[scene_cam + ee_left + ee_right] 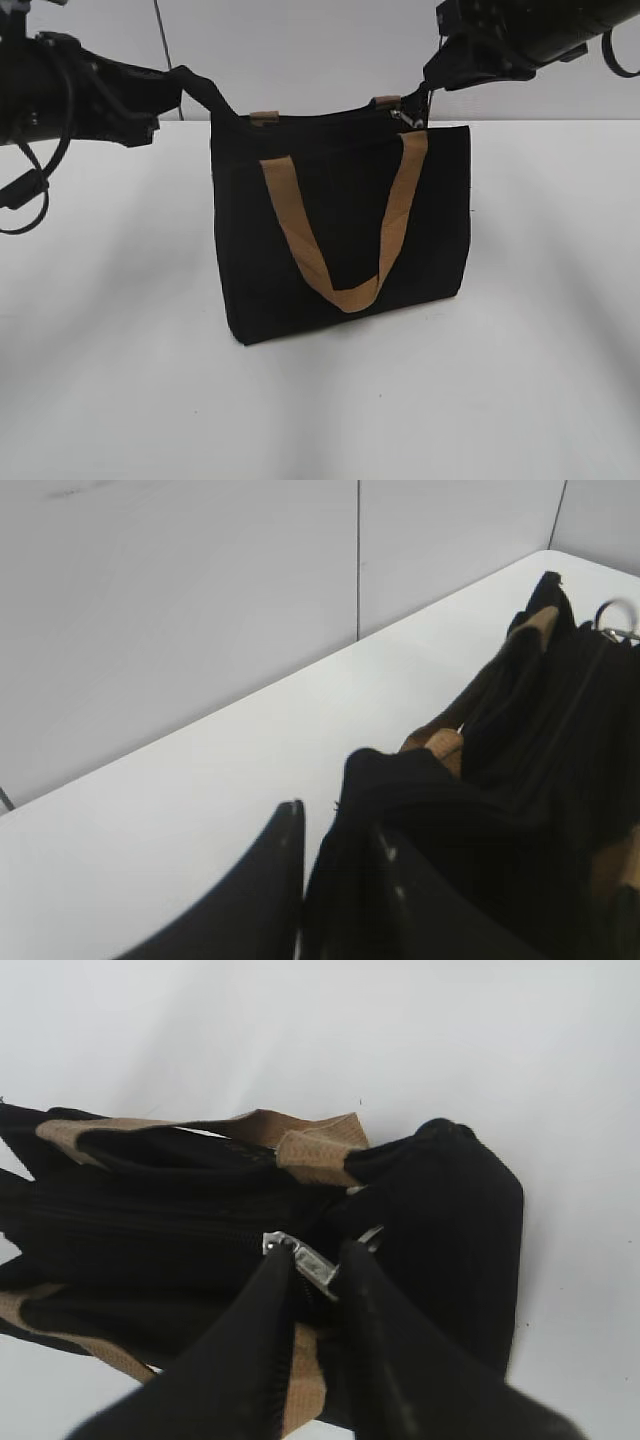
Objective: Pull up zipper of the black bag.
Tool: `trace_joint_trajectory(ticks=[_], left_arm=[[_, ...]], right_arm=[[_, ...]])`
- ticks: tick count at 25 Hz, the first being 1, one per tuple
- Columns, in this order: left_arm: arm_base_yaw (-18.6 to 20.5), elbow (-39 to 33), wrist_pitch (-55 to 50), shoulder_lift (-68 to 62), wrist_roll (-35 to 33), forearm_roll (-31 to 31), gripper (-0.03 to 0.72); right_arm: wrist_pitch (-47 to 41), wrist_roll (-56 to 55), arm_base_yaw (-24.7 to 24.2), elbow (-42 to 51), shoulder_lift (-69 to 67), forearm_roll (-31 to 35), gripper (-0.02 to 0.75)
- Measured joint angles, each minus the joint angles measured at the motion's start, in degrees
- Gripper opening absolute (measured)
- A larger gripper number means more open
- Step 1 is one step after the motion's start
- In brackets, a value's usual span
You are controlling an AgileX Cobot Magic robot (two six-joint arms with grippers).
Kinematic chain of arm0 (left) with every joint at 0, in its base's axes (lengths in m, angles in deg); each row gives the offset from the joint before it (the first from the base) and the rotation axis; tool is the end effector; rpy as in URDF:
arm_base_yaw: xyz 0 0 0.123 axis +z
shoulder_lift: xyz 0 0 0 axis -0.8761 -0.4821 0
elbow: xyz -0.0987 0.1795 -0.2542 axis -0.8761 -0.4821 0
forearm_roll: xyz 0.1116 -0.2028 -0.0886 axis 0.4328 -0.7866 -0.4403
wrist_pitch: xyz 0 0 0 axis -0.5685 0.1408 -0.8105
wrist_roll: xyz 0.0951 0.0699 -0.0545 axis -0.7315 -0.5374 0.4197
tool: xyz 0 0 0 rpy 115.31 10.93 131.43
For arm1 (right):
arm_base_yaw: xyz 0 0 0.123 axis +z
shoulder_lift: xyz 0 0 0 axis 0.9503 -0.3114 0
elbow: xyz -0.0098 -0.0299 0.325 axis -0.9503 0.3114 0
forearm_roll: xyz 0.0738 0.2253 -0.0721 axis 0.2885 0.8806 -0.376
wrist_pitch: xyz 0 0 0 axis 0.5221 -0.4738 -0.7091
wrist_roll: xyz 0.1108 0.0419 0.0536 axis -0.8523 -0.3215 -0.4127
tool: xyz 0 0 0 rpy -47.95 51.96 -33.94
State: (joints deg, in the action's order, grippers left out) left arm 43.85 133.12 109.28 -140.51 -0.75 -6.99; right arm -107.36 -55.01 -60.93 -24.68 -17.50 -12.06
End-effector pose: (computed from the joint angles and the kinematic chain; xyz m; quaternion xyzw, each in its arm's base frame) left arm 0.3013 -0.1402 0.2896 0.3337 0.7423 -0.1427 0.5633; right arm 0.3756 0.1241 0.3118 -0.1205 0.9092 0.2316 0.3244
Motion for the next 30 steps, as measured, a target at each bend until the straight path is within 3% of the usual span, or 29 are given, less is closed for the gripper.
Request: trace_joint_trajectory(ticks=[6, 12, 18, 20, 25, 27, 30], left_arm=[[0.0, 0.0, -4.04, 0.0, 6.12, -2.14, 0.328], [0.0, 0.0, -18.41, 0.0, 14.62, -5.11, 0.372], [0.0, 0.0, -37.88, 0.0, 15.11, -19.69, 0.373], [0.05, 0.0, -42.73, 0.0, 11.21, -26.68, 0.373], [0.05, 4.27, -54.82, -0.05, -15.74, -52.26, 0.373], [0.05, 7.28, -60.91, -0.05, -23.75, -58.25, 0.373], [0.07, 12.8, -69.75, -0.05, -28.2, -61.24, 0.373]], right_arm=[[0.0, -0.05, 0.03, 0.0, 0.22, -0.1, 0.391], [-2.57, 1.51, 0.03, 0.0, 1.99, -1.88, 0.444], [-4.92, 1.85, 0.03, 0.0, 4.56, -6.72, 0.445], [-6.19, 1.85, 0.03, 0.0, 5.08, -8.69, 0.445], [-13.18, -4.19, -1.33, 0.0, 5.26, -14.33, 0.446], [-16.31, -7.89, -3.65, 0.0, 5.26, -15.73, 0.446], [-21.28, -10.98, -8.08, 0.0, 5.26, -17.07, 0.446]])
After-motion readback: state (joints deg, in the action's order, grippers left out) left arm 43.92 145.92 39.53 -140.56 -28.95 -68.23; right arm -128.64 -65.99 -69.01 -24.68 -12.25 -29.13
